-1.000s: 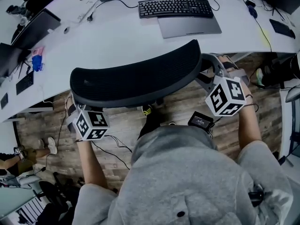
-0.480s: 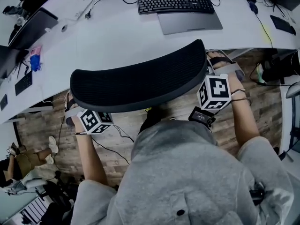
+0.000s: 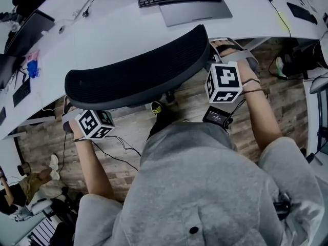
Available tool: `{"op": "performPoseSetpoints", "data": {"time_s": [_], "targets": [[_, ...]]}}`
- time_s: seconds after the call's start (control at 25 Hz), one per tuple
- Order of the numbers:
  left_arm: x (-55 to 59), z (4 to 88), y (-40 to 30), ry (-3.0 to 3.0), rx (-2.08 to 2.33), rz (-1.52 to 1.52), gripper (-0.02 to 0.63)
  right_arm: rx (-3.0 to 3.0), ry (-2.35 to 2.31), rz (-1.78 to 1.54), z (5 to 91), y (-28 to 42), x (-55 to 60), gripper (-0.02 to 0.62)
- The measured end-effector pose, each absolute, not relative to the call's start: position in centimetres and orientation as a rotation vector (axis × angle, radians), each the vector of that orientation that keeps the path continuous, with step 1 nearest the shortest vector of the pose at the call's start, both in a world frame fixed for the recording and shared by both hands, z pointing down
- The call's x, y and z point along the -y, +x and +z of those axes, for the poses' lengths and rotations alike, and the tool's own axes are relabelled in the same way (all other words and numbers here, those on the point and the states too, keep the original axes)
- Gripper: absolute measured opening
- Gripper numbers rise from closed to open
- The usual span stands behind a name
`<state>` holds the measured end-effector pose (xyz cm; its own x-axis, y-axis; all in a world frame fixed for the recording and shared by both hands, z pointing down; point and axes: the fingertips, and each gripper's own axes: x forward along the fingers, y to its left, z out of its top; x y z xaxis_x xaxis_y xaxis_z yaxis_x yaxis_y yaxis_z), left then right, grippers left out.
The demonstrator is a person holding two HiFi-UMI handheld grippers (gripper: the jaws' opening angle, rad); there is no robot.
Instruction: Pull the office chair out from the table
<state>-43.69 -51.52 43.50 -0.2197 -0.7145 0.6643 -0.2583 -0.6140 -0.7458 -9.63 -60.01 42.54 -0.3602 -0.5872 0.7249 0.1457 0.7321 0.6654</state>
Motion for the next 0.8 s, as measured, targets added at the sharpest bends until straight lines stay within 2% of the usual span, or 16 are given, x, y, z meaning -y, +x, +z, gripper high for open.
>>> {"op": "performPoseSetpoints", "data": {"time_s": [0.8], "targets": [[44.3, 41.8, -39.7, -1.690, -1.233, -1.887, 0.173, 1.804, 0.320, -0.840, 42.2, -7.1, 54.0, 0.133]]}}
